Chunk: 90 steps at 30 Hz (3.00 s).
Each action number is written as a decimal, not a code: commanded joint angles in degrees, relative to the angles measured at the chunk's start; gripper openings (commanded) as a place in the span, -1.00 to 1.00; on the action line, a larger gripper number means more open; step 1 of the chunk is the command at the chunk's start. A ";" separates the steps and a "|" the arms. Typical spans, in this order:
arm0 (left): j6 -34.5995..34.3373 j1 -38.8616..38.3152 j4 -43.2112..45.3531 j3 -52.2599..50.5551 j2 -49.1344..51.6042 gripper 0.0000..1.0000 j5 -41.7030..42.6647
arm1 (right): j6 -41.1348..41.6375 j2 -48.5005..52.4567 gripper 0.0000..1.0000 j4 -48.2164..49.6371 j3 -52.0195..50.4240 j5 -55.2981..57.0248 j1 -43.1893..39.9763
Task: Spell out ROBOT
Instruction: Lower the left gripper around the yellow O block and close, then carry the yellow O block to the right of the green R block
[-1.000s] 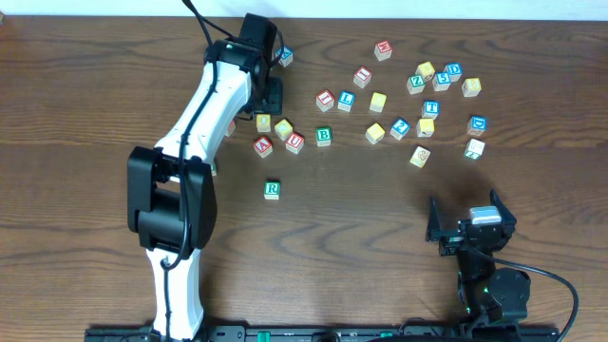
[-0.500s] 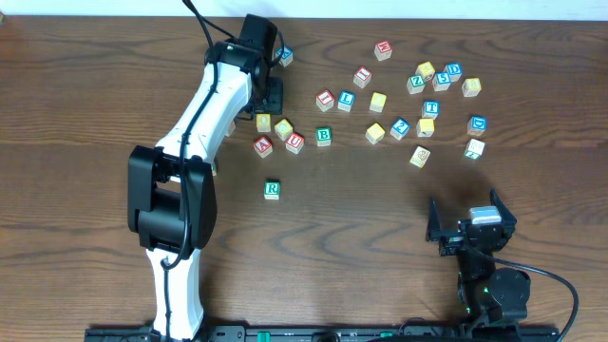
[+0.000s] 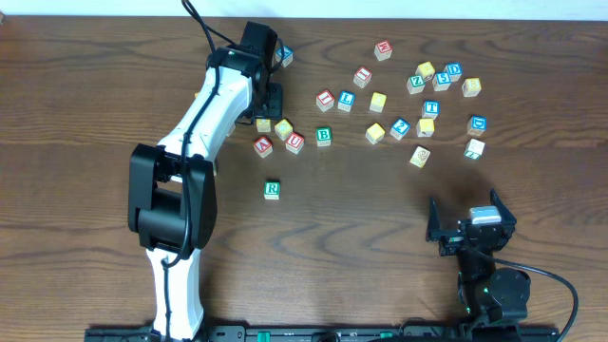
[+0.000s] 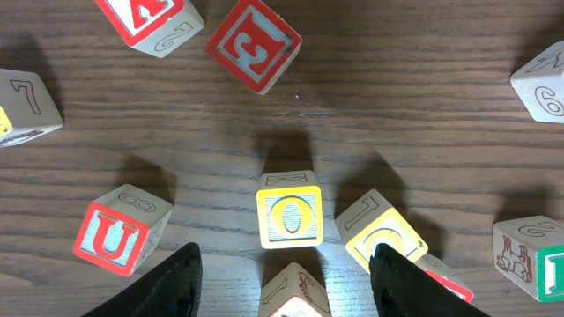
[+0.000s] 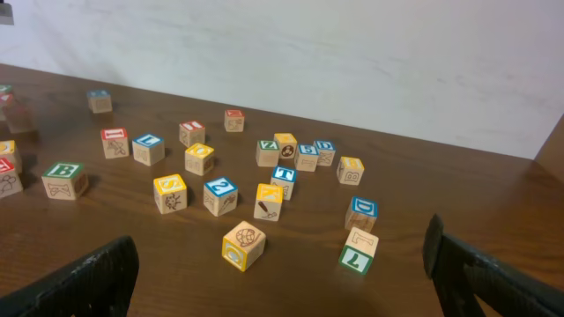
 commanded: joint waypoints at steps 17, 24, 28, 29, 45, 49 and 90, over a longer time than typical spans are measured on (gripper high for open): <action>0.33 0.24 0.37 -0.87 5.05 0.18 -0.76 | 0.44 -0.07 0.98 -0.26 -0.07 -0.28 -0.35; 0.33 0.22 0.24 -0.87 5.35 0.16 -0.74 | 0.44 -0.07 0.98 -0.28 -0.07 -0.28 -0.35; 0.31 0.22 0.17 -0.90 6.25 0.16 -0.74 | 0.44 -0.07 0.99 -0.26 -0.07 -0.28 -0.35; 0.31 0.22 0.17 -0.90 6.47 0.16 -0.74 | 0.44 -0.07 0.99 -0.28 -0.07 -0.28 -0.35; 0.31 0.22 0.42 -0.90 6.64 -0.06 -0.74 | 0.44 -0.07 0.98 -0.26 -0.07 -0.28 -0.35; 0.31 0.22 0.42 -0.90 6.64 -0.16 -0.74 | 0.44 -0.07 0.99 -0.28 -0.07 -0.28 -0.35; 0.09 -0.04 -9.66 2.73 -14.51 -0.61 4.26 | 0.44 -0.07 0.98 -0.26 -0.07 -0.28 -0.35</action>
